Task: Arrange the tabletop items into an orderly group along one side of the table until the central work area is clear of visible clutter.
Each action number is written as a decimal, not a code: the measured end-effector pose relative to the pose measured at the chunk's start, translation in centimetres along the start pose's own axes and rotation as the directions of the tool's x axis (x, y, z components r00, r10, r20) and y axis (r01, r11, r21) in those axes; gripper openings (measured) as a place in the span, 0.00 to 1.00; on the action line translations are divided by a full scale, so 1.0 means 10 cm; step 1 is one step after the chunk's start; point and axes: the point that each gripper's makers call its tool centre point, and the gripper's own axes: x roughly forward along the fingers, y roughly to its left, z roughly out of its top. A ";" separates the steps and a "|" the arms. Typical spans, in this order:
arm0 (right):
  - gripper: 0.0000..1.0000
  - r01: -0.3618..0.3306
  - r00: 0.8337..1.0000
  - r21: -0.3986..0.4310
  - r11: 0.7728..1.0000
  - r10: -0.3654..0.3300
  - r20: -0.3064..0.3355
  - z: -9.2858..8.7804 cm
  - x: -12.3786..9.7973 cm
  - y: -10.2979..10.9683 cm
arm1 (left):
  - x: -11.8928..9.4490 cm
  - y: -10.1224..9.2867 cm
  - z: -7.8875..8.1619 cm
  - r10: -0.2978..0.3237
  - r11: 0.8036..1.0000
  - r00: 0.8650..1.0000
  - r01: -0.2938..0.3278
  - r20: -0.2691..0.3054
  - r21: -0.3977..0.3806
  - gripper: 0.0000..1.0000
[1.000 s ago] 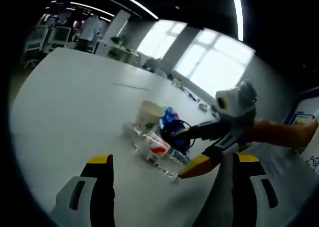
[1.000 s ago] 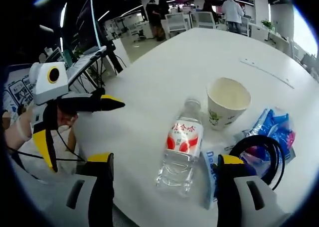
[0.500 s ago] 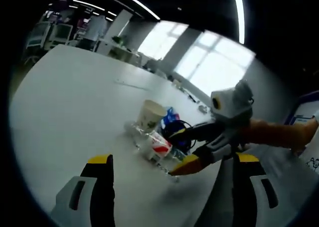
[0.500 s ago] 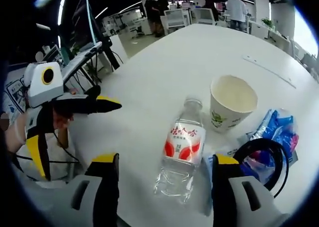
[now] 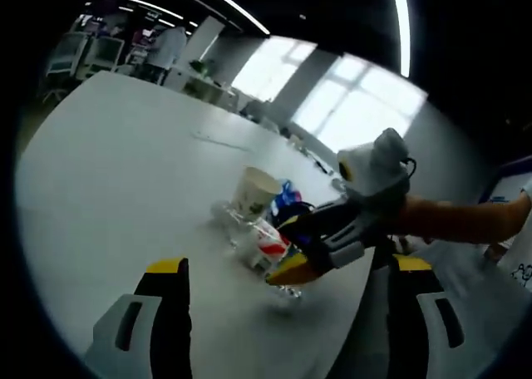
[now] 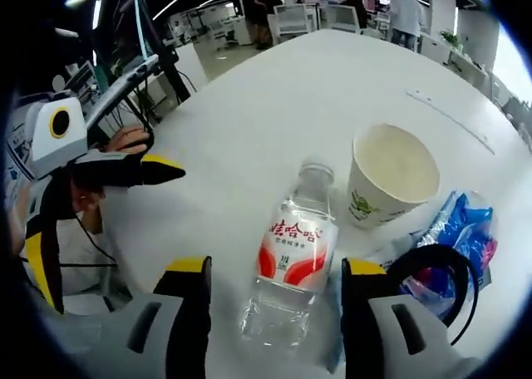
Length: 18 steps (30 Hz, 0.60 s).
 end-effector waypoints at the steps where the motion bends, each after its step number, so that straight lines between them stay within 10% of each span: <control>1: 0.59 0.001 1.000 -0.001 1.000 -0.001 -0.004 0.00 0.02 0.00 | 0.01 0.00 0.00 -0.001 1.000 1.000 0.001 0.000 -0.003 0.96; 18: 0.50 0.034 0.996 -0.054 0.998 -0.038 -0.081 -0.02 0.15 -0.07 | 0.03 0.07 0.01 -0.005 1.000 1.000 0.005 0.010 -0.019 0.96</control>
